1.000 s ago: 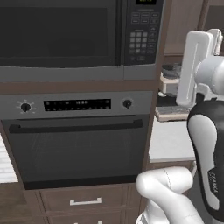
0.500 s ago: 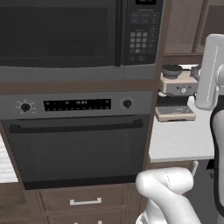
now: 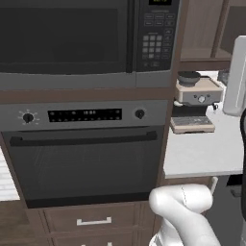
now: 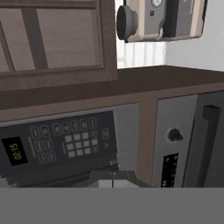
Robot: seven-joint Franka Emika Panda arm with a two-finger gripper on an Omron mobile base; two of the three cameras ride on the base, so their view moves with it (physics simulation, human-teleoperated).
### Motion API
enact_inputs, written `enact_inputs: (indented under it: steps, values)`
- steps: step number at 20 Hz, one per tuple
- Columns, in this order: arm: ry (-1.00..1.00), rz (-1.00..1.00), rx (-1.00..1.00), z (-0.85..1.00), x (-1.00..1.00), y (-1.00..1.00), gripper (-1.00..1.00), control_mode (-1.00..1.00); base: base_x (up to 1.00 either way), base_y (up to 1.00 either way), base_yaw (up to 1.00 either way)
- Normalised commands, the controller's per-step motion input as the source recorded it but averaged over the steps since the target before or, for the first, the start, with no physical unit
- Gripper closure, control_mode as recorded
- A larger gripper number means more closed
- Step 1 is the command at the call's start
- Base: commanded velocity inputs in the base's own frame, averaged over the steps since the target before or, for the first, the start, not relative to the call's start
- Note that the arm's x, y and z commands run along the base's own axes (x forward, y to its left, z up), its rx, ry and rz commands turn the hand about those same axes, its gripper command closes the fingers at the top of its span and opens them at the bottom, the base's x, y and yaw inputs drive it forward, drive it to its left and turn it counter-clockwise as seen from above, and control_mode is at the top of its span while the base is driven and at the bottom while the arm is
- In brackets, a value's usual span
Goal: Open the microwave, place the bowl with waffle inside the microwave, then close the microwave door and turn it on.
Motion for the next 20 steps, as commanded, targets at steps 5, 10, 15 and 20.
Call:
enact_inputs:
  steps: [5,10,15,20]
  values:
    - [0.0,0.0,-0.05,-0.15,0.39,0.07,1.0,-1.0,0.0,0.0,0.0]
    - [0.0,0.0,-0.04,-0.13,0.47,0.25,1.0,-1.0,0.0,0.0,0.0]
    - [-0.01,0.0,0.0,-0.01,0.45,0.27,1.0,-1.0,0.0,0.0,0.0]
    - [0.0,0.0,0.0,0.0,0.45,0.08,1.0,-1.0,0.0,0.0,0.0]
